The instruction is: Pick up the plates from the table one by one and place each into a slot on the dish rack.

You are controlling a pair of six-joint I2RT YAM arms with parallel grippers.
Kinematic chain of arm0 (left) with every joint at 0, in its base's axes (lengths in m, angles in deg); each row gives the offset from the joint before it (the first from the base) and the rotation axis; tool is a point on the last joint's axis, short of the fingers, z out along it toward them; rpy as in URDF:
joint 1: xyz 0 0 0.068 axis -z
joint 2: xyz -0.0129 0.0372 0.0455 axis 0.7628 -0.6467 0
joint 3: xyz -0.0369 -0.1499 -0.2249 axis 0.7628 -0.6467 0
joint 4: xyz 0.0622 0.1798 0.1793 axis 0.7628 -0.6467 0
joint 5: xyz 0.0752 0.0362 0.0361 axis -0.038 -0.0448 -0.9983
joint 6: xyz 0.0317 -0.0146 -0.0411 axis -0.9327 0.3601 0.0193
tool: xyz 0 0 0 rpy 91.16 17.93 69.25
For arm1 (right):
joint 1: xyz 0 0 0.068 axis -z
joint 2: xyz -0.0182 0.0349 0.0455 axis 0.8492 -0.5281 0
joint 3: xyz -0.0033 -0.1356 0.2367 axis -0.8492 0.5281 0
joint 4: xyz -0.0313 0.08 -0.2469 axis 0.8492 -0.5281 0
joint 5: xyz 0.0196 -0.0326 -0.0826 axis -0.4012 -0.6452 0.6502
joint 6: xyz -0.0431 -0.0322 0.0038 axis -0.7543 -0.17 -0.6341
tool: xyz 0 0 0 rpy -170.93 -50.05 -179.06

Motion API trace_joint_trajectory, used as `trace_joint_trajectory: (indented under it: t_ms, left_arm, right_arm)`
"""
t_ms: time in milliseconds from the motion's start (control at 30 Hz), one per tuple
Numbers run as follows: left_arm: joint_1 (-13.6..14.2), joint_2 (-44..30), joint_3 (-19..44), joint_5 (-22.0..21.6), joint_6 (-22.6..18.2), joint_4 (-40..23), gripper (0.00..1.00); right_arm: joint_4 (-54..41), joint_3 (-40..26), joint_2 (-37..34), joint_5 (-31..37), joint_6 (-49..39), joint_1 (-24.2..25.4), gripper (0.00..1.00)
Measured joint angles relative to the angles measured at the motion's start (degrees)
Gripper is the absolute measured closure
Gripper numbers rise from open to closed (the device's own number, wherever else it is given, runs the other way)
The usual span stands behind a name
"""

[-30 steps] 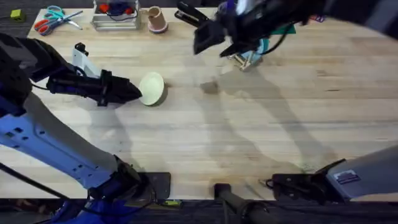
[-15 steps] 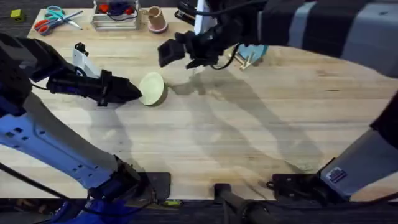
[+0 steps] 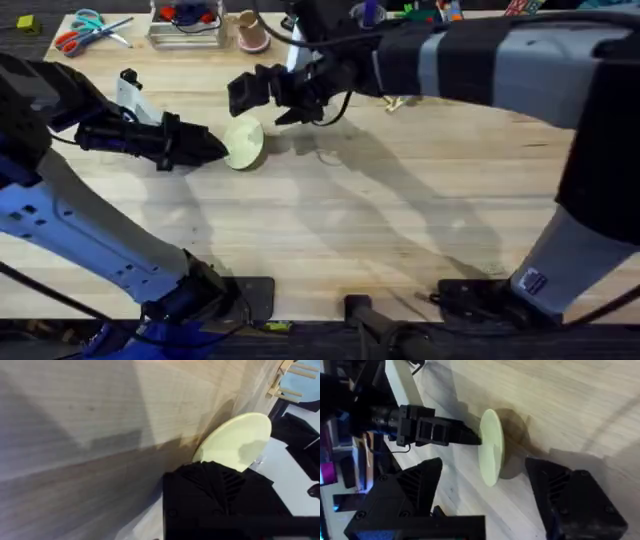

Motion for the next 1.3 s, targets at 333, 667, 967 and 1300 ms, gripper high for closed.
trace_joint_trajectory:
  t_ms: [333, 667, 967, 1300]
  left_arm:
    - [0.0, 0.0, 0.0, 0.0, 0.0, 0.0, 0.962]
    - [0.0, 0.0, 0.0, 0.0, 0.0, 0.0, 0.962]
    - [0.0, 0.0, 0.0, 0.0, 0.0, 0.0, 0.962]
    - [0.0, 0.0, 0.0, 0.0, 0.0, 0.0, 0.962]
  right_arm:
    - [2.3, 0.0, -3.2, 0.0, 4.5, -2.1, 0.008]
    - [3.9, 0.0, -5.6, 0.4, 5.7, -3.4, 0.007]
    - [4.0, 0.0, -5.6, 1.8, 10.4, -3.5, 0.007]
    - [4.0, 0.0, -5.6, 2.1, 11.5, -3.5, 0.603]
